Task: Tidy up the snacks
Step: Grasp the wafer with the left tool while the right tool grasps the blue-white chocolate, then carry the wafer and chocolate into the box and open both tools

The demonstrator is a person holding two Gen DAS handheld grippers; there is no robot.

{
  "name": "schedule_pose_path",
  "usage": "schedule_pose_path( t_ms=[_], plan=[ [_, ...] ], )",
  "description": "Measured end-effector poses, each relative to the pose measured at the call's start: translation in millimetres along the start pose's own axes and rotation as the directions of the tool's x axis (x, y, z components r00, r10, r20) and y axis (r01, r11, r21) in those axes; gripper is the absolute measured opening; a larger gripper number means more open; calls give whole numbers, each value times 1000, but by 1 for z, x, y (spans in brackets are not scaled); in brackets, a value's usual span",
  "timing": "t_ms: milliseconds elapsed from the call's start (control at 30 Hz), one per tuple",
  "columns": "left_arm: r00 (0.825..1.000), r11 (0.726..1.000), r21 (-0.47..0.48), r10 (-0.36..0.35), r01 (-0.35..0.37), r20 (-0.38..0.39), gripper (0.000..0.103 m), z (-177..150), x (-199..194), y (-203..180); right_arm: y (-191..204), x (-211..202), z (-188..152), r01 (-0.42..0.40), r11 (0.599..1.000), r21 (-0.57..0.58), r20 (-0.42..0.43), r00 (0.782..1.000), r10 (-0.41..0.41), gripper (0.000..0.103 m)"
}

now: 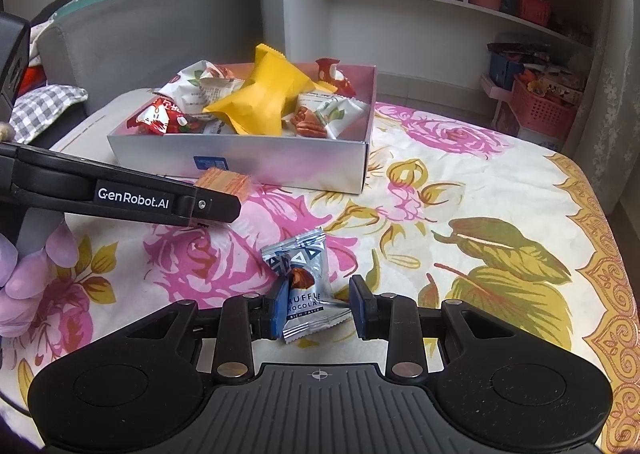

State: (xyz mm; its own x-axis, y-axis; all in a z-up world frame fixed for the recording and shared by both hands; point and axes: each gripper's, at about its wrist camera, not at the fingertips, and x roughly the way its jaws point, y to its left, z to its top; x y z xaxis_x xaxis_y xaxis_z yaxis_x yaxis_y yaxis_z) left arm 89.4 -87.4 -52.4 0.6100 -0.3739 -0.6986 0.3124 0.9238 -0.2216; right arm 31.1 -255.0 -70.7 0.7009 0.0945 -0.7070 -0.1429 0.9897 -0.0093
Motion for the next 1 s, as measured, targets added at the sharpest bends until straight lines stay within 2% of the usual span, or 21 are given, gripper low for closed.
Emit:
schedule_pose_path(
  t_ms=[400, 700, 1000],
  plan=[
    [1000, 1000, -10, -13, 13, -28, 33, 2, -17, 8, -6, -9, 13, -5, 996, 88, 25, 1000, 3, 31],
    [999, 999, -4, -38, 38, -3, 33, 5, -44, 20, -1, -12, 24, -15, 991, 135, 48, 999, 9, 31],
    [997, 998, -53, -39, 42, 65, 33, 15, -72, 44, 2, -17, 45, -47, 973, 224, 105, 994, 23, 31]
  ],
)
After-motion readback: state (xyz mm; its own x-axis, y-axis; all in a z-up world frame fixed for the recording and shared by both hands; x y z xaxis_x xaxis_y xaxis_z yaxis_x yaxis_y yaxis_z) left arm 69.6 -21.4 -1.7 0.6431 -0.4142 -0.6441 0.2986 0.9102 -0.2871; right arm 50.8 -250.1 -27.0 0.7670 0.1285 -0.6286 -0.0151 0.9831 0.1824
